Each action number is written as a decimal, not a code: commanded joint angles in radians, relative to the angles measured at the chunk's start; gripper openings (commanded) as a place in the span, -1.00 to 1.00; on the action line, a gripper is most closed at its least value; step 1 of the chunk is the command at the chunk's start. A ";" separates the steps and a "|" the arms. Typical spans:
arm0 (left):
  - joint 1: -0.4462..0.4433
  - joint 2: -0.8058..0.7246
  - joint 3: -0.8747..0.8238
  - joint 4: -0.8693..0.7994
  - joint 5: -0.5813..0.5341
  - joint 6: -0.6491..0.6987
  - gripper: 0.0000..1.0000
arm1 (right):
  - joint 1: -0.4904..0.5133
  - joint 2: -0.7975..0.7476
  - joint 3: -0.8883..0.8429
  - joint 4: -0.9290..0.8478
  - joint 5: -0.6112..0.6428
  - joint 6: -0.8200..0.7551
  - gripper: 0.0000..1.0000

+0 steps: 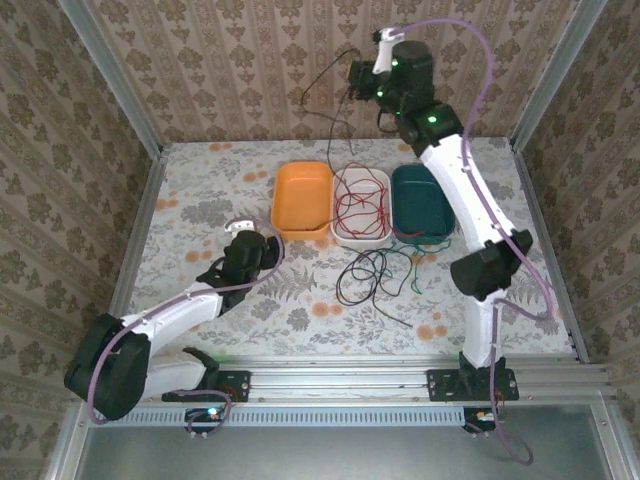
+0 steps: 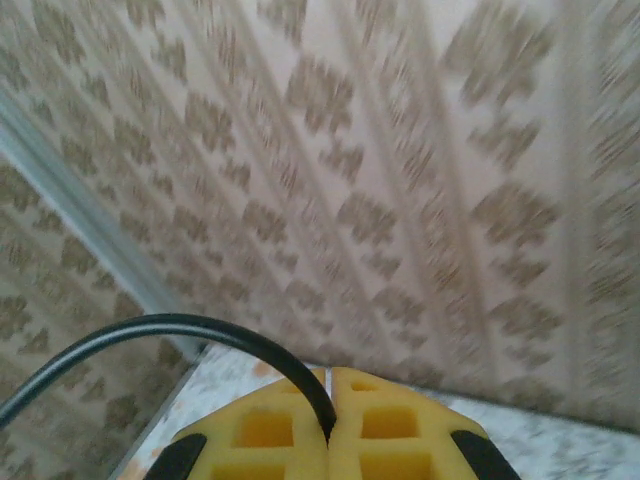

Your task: Untangle the cables

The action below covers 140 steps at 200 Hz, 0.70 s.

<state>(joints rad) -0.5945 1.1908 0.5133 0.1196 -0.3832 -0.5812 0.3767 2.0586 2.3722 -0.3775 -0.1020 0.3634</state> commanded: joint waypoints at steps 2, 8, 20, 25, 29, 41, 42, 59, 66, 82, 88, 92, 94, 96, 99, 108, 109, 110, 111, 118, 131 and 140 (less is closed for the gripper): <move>0.004 -0.026 -0.014 -0.042 -0.048 -0.046 0.71 | 0.007 0.069 -0.003 0.096 -0.184 0.180 -1.00; 0.005 -0.027 -0.016 -0.044 -0.046 -0.050 0.71 | 0.008 0.082 -0.004 0.107 -0.195 0.197 -1.00; 0.004 -0.031 -0.022 -0.050 -0.046 -0.059 0.71 | 0.007 0.099 -0.004 0.118 -0.209 0.222 -1.00; 0.004 -0.034 -0.026 -0.048 -0.043 -0.061 0.71 | 0.007 0.102 -0.003 0.122 -0.210 0.227 -1.00; 0.004 -0.035 -0.029 -0.046 -0.041 -0.061 0.71 | 0.008 0.102 -0.004 0.124 -0.209 0.229 -1.00; 0.004 -0.040 -0.037 -0.037 -0.035 -0.060 0.71 | 0.007 0.099 -0.003 0.137 -0.216 0.229 -1.00; 0.004 -0.040 -0.038 -0.035 -0.035 -0.060 0.71 | 0.007 0.098 -0.002 0.139 -0.217 0.229 -1.00; 0.004 -0.037 -0.042 -0.017 -0.022 -0.048 0.71 | 0.007 0.085 0.002 0.161 -0.227 0.228 -1.00; 0.005 -0.033 -0.042 -0.011 -0.021 -0.046 0.71 | 0.008 0.077 0.004 0.170 -0.234 0.228 -1.00; 0.005 -0.018 -0.035 -0.004 -0.020 -0.043 0.71 | 0.009 0.058 0.005 0.195 -0.250 0.233 -1.00; 0.005 -0.012 -0.033 0.001 -0.016 -0.043 0.70 | 0.008 0.053 0.004 0.202 -0.253 0.238 -1.00; 0.005 -0.007 -0.032 0.004 -0.015 -0.043 0.70 | 0.008 0.049 0.004 0.209 -0.256 0.242 -1.00; 0.005 -0.005 -0.031 0.007 -0.013 -0.043 0.70 | 0.009 0.048 0.004 0.212 -0.257 0.244 -1.00; 0.005 -0.002 -0.031 0.009 -0.012 -0.043 0.70 | 0.009 0.048 0.005 0.216 -0.258 0.247 -1.00; 0.005 0.001 -0.031 0.012 -0.010 -0.043 0.70 | 0.008 0.048 0.005 0.221 -0.261 0.251 -1.00; 0.005 0.010 -0.030 0.018 -0.007 -0.044 0.70 | 0.008 0.050 0.005 0.233 -0.267 0.263 -1.00; 0.005 0.011 -0.029 0.018 -0.007 -0.045 0.70 | 0.008 0.050 0.006 0.234 -0.267 0.264 -1.00; 0.005 0.011 -0.030 0.019 -0.007 -0.045 0.70 | 0.008 0.050 0.007 0.236 -0.269 0.266 -1.00; 0.005 0.012 -0.030 0.020 -0.007 -0.045 0.70 | 0.008 0.051 0.008 0.236 -0.271 0.268 -1.00; 0.005 0.018 -0.029 0.021 -0.004 -0.044 0.70 | 0.009 0.058 0.008 0.249 -0.284 0.279 -1.00; 0.005 0.023 -0.025 0.024 -0.003 -0.041 0.70 | 0.013 0.075 0.018 0.257 -0.301 0.296 -1.00; 0.005 0.024 -0.024 0.022 -0.003 -0.037 0.70 | 0.016 0.091 0.028 0.263 -0.317 0.309 -1.00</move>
<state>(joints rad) -0.5938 1.2079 0.4835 0.1200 -0.3923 -0.6140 0.3836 2.1551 2.3566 -0.1761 -0.3550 0.6182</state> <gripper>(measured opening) 0.851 0.067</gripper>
